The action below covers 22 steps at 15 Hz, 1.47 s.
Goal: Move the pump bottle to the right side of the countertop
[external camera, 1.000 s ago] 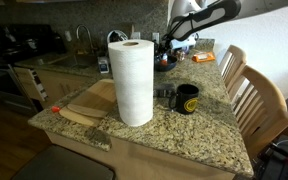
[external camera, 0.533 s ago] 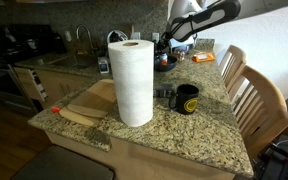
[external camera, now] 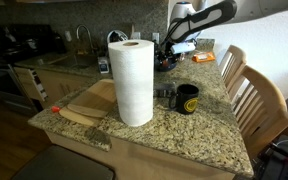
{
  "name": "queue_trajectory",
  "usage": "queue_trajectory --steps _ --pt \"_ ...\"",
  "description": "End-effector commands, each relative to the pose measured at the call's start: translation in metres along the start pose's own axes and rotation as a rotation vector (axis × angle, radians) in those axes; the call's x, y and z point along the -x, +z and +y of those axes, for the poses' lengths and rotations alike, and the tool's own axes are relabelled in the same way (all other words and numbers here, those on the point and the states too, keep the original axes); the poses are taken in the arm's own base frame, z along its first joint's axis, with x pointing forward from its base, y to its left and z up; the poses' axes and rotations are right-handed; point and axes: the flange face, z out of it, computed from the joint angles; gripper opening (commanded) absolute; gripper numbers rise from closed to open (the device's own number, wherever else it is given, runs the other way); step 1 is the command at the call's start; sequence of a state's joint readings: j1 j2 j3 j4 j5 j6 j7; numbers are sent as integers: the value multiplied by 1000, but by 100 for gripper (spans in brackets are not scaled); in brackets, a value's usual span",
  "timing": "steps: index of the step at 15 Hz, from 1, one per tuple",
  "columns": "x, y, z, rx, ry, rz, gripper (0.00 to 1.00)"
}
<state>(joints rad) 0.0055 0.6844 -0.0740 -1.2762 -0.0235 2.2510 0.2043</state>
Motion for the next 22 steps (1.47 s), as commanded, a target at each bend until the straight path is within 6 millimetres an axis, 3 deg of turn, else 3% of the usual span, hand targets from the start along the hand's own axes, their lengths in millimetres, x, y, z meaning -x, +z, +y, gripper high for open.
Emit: queue_trajectory --steps 1,8,17,18,22 --pt "2 23 28 56 60 -30 100" --pt "-7 14 53 87 133 58 100" --pt "-9 15 55 101 150 96 100" --pt "-12 5 46 72 134 76 100" --pt "-12 5 47 78 144 83 100"
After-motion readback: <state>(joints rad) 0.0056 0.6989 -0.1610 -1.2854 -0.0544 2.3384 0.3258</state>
